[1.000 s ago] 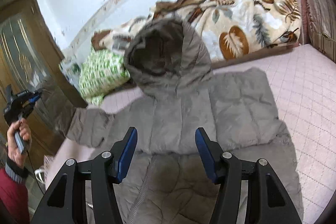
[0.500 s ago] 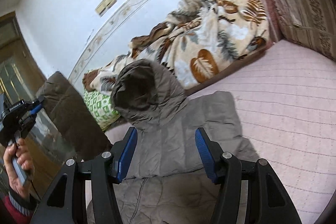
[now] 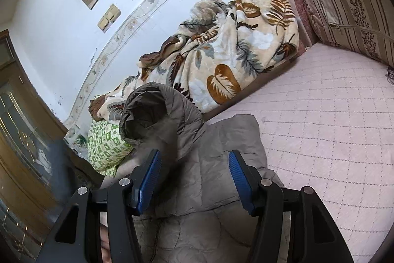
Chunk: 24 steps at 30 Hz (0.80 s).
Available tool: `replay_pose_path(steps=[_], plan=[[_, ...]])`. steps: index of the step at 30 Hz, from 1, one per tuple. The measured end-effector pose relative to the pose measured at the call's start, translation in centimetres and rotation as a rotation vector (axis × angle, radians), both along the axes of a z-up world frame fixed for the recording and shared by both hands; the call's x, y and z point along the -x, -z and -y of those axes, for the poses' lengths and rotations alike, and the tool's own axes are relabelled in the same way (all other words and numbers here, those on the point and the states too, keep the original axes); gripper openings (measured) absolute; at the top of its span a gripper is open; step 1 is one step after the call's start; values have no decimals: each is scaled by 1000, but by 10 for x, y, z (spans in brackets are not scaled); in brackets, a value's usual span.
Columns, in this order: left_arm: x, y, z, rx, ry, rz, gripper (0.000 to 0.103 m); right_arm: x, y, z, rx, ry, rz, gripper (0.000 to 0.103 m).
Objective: Fold large clothes
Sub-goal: 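Fold the held sleeve across the jacket body with the left gripper and release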
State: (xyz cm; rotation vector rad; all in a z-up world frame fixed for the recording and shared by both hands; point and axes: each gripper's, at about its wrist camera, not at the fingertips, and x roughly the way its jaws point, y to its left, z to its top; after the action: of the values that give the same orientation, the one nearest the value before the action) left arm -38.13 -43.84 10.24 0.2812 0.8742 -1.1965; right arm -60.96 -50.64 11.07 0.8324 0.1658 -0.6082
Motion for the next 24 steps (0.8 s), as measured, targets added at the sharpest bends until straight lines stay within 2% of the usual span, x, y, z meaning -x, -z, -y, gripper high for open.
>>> replay_pose_path(steps=[2,3,5,7,11,13,15,17,19,22,24], plan=[[7,22,6,-50,17,4,14,-1,1,2,-4,3,-3,62],[11,37,11,-102,35,1,16,-2,1,3,-6,3,-3,62],[13,49,14,-146,58,-7,27,-5,2,4,-8,-1,-5,62],[18,46,7,-127,112,-9,42,-8,2,3,-3,-4,-15,62],[10,12,-24,-46,138,3,44,-16,1,2,10,2,-32,62],[-8,-7,-44,-11,107,51,55,-24,-1,-1,34,4,-59,62],[-46,-21,-64,-1,33,93,56,-35,0,-3,45,-6,-95,62],[-80,-24,-75,-25,-40,122,56,-57,5,-7,62,-44,-151,62],[-132,-19,-93,-63,-169,144,56,-81,10,-11,88,-73,-223,61],[-186,0,-111,-118,-283,105,56,-113,20,-14,130,-97,-316,60],[-218,22,-125,-163,-333,59,56,-127,28,-13,137,-107,-345,59]])
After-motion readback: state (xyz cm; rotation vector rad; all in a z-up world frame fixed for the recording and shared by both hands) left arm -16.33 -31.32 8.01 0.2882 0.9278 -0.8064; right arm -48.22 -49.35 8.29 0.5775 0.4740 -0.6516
